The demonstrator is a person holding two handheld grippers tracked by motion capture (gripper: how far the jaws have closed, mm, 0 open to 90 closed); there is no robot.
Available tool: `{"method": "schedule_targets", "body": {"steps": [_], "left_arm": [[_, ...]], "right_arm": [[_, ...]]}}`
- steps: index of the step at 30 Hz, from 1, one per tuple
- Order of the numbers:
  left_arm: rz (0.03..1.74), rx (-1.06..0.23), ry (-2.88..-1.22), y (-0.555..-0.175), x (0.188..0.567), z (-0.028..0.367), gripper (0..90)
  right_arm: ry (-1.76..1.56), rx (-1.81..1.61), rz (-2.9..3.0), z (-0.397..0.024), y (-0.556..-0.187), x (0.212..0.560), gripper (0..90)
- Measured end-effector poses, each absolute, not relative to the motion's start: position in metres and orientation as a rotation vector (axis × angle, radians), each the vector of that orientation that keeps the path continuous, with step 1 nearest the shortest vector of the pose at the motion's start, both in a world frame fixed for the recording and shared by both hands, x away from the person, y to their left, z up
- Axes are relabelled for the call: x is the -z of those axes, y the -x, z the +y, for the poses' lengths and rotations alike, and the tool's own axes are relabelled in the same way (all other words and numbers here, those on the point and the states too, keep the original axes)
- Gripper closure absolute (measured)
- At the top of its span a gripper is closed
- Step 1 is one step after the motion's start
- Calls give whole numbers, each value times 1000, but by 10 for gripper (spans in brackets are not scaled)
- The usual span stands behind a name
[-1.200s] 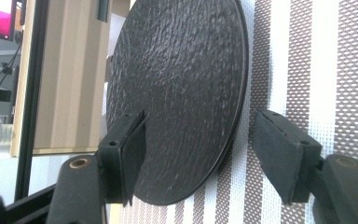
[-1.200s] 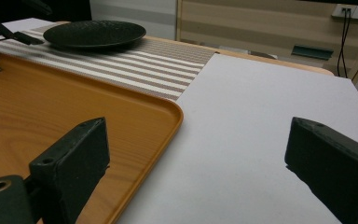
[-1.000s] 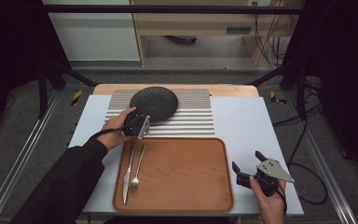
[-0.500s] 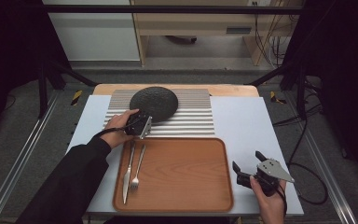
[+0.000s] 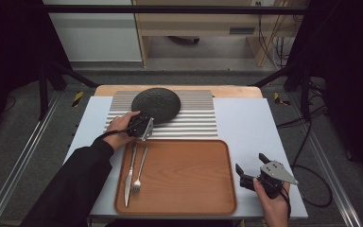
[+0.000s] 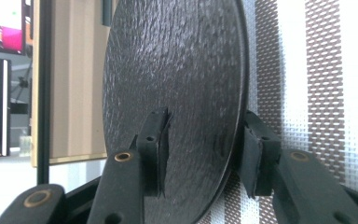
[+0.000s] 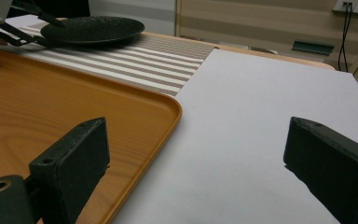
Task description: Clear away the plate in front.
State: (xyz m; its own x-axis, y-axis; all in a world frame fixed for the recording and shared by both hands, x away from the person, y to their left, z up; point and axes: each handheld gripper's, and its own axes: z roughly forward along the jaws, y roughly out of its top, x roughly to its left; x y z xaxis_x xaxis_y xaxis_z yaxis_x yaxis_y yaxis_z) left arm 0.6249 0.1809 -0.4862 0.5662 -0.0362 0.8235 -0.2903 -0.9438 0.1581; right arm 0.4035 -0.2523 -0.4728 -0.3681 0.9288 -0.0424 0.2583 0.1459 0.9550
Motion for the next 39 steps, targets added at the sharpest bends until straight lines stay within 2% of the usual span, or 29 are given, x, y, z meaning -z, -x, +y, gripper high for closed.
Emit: {"method": "schedule_targets", "body": {"steps": [16, 18, 19, 20, 30, 34, 39], "left_arm": [[-272, -1351, -2520, -625, 490, 176, 618], [-252, -1315, -2540, -625, 491, 176, 676], [-256, -1310, -2548, -624, 492, 175, 748], [-277, -1325, -2548, -623, 493, 175, 764], [-356, -1403, -2528, -619, 494, 172, 807], [-369, -1460, -2486, -616, 489, 164, 852], [-353, -1459, -2468, -616, 485, 159, 866]], "right_arm": [[-1145, -1254, 1744, -253, -404, 473, 71], [-1146, -1254, 1746, -252, -404, 473, 71], [-1145, -1253, 1746, -252, -404, 473, 72], [-1145, -1252, 1745, -252, -404, 473, 71], [-1147, -1251, 1743, -253, -404, 473, 72], [-1151, -1254, 1743, -253, -405, 473, 72], [-1153, -1259, 1745, -254, -405, 474, 73]]}}
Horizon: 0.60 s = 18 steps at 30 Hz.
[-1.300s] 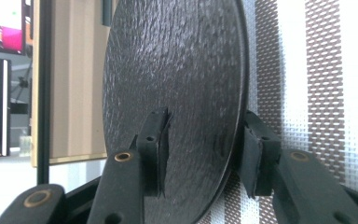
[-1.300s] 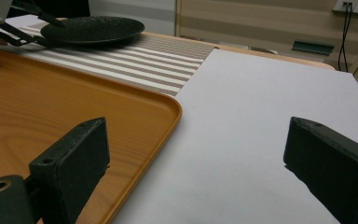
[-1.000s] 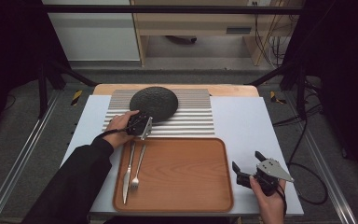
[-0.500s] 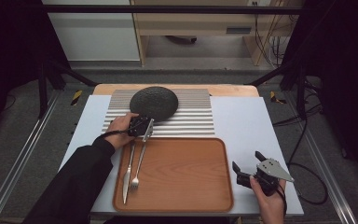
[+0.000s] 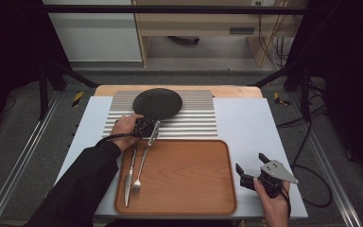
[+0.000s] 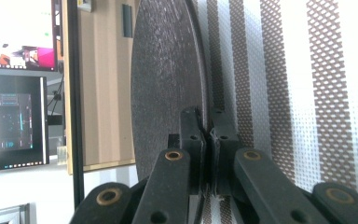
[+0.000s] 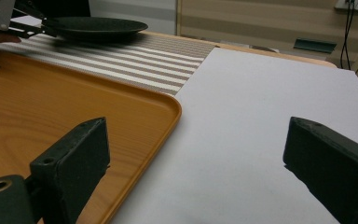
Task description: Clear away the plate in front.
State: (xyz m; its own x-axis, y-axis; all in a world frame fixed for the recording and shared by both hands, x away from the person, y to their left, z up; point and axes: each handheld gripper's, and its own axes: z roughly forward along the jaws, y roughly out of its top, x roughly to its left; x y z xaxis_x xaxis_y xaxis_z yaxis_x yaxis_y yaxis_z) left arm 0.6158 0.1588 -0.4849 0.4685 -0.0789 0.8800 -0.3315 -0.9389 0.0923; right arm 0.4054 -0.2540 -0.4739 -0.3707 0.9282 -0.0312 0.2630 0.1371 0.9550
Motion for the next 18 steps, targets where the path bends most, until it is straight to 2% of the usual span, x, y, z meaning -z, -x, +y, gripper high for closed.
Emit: {"method": "schedule_targets", "body": {"steps": [10, 18], "left_arm": [[-348, -1478, -2460, -612, 477, 157, 860], [-401, -1508, -2407, -593, 459, 149, 863]], "right_arm": [[-1154, -1286, 1744, -255, -406, 474, 76], [-1153, -1289, 1729, -257, -408, 473, 69]]}}
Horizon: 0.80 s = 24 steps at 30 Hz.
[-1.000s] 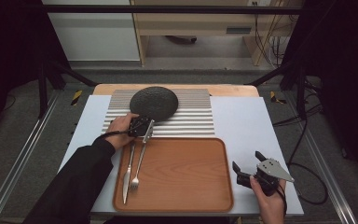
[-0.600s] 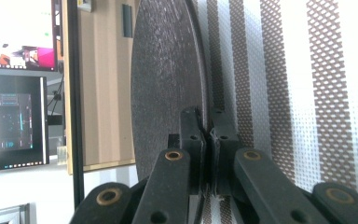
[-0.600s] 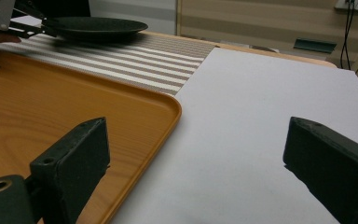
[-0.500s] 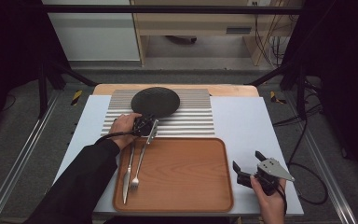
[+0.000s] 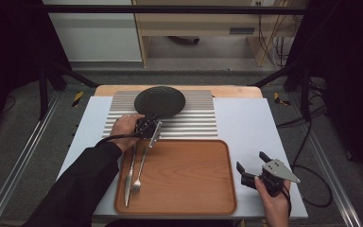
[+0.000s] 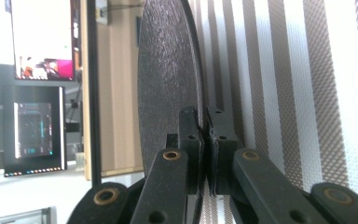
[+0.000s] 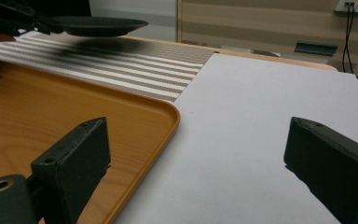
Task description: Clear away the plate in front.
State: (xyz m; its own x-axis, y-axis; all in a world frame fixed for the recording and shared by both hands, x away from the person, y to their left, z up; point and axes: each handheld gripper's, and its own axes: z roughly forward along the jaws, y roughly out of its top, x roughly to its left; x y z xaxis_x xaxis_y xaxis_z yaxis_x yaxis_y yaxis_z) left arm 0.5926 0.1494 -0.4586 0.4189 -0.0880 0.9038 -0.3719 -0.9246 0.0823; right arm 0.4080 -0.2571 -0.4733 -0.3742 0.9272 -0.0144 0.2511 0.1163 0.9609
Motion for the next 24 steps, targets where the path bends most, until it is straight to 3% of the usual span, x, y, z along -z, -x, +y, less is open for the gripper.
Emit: {"method": "schedule_targets", "body": {"steps": [11, 24], "left_arm": [[-439, -1566, -2342, -543, 426, 141, 863], [-529, -1605, -2282, -484, 424, 136, 865]], "right_arm": [[-1112, -1335, 1741, -255, -404, 472, 68], [-1087, -1330, 1732, -252, -397, 467, 62]]}}
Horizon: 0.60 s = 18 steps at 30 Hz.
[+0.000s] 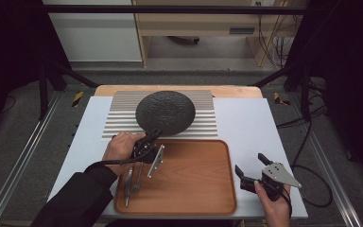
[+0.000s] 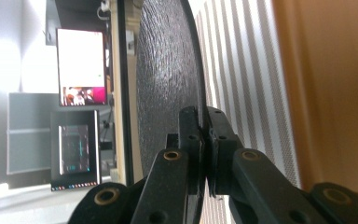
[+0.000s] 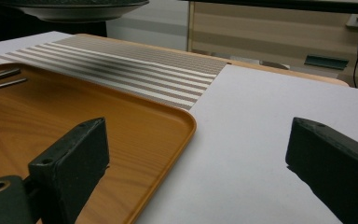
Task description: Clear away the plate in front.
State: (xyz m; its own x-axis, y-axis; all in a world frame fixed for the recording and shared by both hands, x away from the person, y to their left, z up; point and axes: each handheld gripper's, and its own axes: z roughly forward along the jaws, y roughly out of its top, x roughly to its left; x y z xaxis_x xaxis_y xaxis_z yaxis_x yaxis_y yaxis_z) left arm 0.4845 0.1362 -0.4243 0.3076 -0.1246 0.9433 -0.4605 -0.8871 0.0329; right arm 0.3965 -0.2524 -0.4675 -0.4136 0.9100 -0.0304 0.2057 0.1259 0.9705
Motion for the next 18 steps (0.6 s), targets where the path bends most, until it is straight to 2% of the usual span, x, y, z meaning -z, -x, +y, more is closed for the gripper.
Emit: {"method": "schedule_targets", "body": {"steps": [18], "left_arm": [[-607, -1569, -2245, -423, 443, 140, 865]], "right_arm": [[-1122, -1338, 1693, -257, -395, 466, 64]]}}
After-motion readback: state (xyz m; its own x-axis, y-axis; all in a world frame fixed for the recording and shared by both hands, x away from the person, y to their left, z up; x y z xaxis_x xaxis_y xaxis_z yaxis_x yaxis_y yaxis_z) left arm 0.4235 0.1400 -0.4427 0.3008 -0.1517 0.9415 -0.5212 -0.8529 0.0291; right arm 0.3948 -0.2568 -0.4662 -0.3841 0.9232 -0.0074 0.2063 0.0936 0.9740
